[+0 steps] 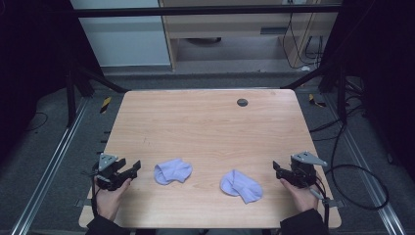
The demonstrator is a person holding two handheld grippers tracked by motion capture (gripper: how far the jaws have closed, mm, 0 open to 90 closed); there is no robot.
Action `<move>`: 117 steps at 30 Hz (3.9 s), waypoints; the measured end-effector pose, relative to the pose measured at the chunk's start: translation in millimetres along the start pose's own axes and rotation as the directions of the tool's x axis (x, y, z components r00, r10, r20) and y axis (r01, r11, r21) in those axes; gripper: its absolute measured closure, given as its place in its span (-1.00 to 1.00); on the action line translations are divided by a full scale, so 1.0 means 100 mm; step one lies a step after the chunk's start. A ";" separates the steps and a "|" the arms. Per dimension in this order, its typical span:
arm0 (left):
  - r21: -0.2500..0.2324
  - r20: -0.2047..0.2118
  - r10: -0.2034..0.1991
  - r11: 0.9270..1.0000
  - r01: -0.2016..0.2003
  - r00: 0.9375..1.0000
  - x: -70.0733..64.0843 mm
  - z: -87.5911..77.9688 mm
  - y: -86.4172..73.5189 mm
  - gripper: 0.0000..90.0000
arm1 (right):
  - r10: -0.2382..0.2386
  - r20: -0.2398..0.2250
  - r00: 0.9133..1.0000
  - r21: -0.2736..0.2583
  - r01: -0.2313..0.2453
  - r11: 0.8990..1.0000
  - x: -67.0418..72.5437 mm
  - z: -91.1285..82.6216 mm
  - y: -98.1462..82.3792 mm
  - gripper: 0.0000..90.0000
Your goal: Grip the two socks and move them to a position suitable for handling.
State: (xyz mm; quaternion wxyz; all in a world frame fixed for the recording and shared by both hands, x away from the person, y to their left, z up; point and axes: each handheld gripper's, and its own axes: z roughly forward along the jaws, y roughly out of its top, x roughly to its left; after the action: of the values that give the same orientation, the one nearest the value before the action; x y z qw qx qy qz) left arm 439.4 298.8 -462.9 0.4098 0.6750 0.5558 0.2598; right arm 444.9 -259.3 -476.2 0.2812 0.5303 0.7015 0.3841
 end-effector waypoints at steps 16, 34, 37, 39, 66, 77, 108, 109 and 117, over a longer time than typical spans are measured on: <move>-0.008 0.111 0.066 0.998 -0.066 0.992 -0.40 -0.01 0.01 -0.14 | -0.080 -0.088 0.993 -0.039 0.077 0.996 0.27 -0.09 0.11 -0.17; -0.018 0.198 0.138 0.990 -0.137 0.970 -0.86 0.04 0.18 -0.02 | -0.109 -0.186 0.976 -0.024 0.106 0.994 0.52 -0.19 0.29 -0.12; -0.018 0.212 0.152 0.988 -0.151 0.965 -0.97 0.08 0.19 -0.01 | -0.116 -0.194 0.974 -0.018 0.114 0.993 0.54 -0.19 0.28 -0.11; -0.015 0.224 0.157 0.987 -0.158 0.962 -1.04 0.11 0.20 0.00 | -0.121 -0.207 0.971 -0.013 0.121 0.993 0.56 -0.19 0.26 -0.09; 0.022 0.321 0.246 0.964 -0.267 0.915 -1.77 0.36 0.14 0.19 | -0.193 -0.302 0.933 0.044 0.216 0.975 0.80 -0.25 0.01 0.13; 0.039 0.344 0.283 0.948 -0.315 0.895 -2.00 0.45 0.03 0.20 | -0.196 -0.339 0.920 0.076 0.234 0.969 0.87 -0.23 -0.09 0.17; 0.127 0.375 0.309 0.917 -0.378 0.874 -2.40 0.73 -0.22 0.36 | -0.206 -0.405 0.891 0.187 0.302 0.935 0.99 -0.10 -0.28 0.39; 0.132 0.374 0.307 0.917 -0.377 0.875 -2.40 0.74 -0.23 0.38 | -0.209 -0.406 0.890 0.186 0.305 0.934 0.99 -0.09 -0.29 0.40; 0.157 0.373 0.294 0.915 -0.372 0.880 -2.42 0.77 -0.25 0.54 | -0.196 -0.416 0.888 0.197 0.298 0.934 0.99 -0.09 -0.29 0.51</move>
State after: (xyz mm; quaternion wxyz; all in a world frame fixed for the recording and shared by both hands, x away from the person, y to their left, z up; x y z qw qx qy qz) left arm 428.5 46.5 -499.6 0.3701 0.8373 0.3767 0.1415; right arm 394.8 -170.2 -494.7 0.1126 0.3806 0.8489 0.3489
